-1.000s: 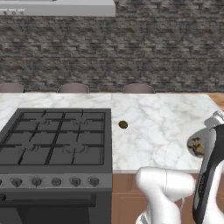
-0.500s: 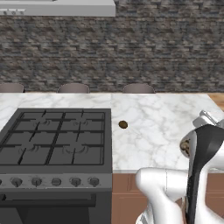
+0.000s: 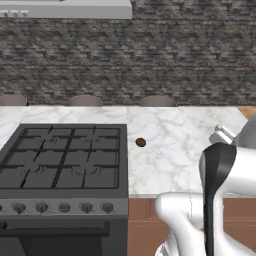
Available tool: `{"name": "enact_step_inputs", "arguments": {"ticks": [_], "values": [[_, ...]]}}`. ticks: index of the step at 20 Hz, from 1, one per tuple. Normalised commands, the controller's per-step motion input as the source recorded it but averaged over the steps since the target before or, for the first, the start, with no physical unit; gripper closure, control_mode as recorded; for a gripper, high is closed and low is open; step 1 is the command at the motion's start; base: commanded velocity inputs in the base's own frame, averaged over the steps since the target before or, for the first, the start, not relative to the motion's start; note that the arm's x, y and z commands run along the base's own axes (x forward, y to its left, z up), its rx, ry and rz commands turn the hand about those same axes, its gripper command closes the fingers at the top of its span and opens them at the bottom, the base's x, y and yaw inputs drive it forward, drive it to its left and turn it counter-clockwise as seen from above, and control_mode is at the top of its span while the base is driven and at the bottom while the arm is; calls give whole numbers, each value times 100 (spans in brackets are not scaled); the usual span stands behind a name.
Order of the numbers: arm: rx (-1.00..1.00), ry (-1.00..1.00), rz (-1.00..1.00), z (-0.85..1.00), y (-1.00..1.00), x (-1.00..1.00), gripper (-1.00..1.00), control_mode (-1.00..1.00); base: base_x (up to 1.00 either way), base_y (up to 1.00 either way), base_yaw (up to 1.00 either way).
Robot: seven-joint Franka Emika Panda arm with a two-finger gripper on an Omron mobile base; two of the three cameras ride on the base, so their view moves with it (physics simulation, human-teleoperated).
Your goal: Pick the jar and jar from the dining table and place them in the open cabinet. Close the cabinet after placing the objects.
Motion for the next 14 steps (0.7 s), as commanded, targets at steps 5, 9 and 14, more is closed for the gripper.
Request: {"name": "enact_step_inputs", "arguments": {"ticks": [5, 9, 14], "values": [[-2, 0, 0, 0, 3, 1, 100, -100, 0, 0, 0], [0, 0, 0, 0, 1, 0, 100, 100, 0, 0, 0], [0, 0, 0, 0, 0, 0, 100, 100, -13, 0, 0]]}}
